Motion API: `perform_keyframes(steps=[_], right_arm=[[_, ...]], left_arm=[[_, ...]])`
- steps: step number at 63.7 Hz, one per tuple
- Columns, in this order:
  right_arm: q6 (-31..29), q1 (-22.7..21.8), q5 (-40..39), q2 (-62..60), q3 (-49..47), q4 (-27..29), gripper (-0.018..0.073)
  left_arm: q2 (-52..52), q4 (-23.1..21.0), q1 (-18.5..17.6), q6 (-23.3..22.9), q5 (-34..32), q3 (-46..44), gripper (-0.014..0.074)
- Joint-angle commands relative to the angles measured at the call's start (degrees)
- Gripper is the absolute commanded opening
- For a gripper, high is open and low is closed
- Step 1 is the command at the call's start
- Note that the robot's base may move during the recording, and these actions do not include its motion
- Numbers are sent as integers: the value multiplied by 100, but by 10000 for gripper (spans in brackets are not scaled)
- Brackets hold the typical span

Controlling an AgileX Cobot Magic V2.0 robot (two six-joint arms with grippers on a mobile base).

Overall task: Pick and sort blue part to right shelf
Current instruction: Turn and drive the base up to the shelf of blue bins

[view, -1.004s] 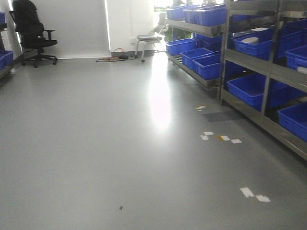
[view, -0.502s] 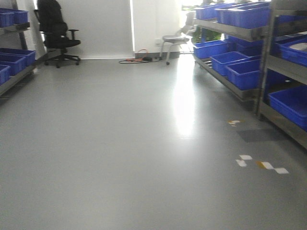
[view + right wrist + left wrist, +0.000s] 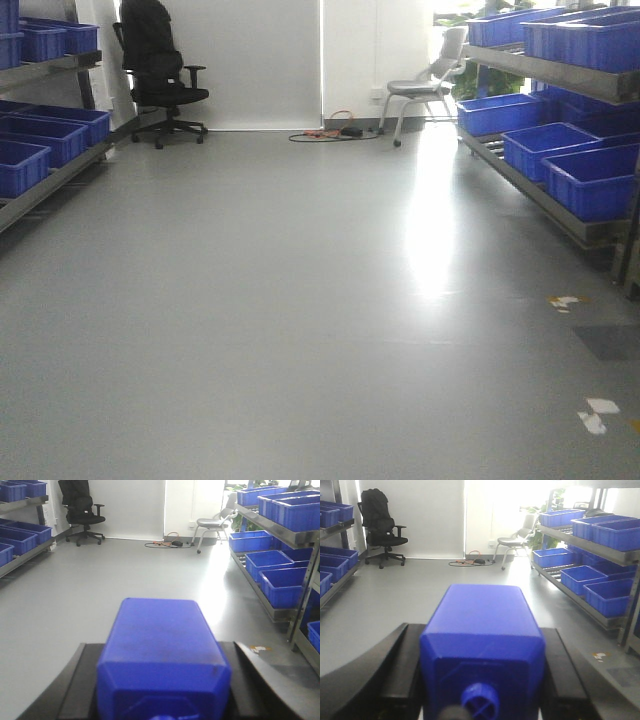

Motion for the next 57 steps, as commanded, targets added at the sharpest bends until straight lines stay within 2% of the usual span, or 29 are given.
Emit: perform_keyframes(steps=[1, 57], right_arm=[[-34, -11, -513, 43, -178, -48, 396], [-34, -11, -513, 43, -178, -48, 396]], left_arm=[[58, -35, -27, 0, -513, -161, 386], [58, -35, -27, 0, -513, -161, 386]])
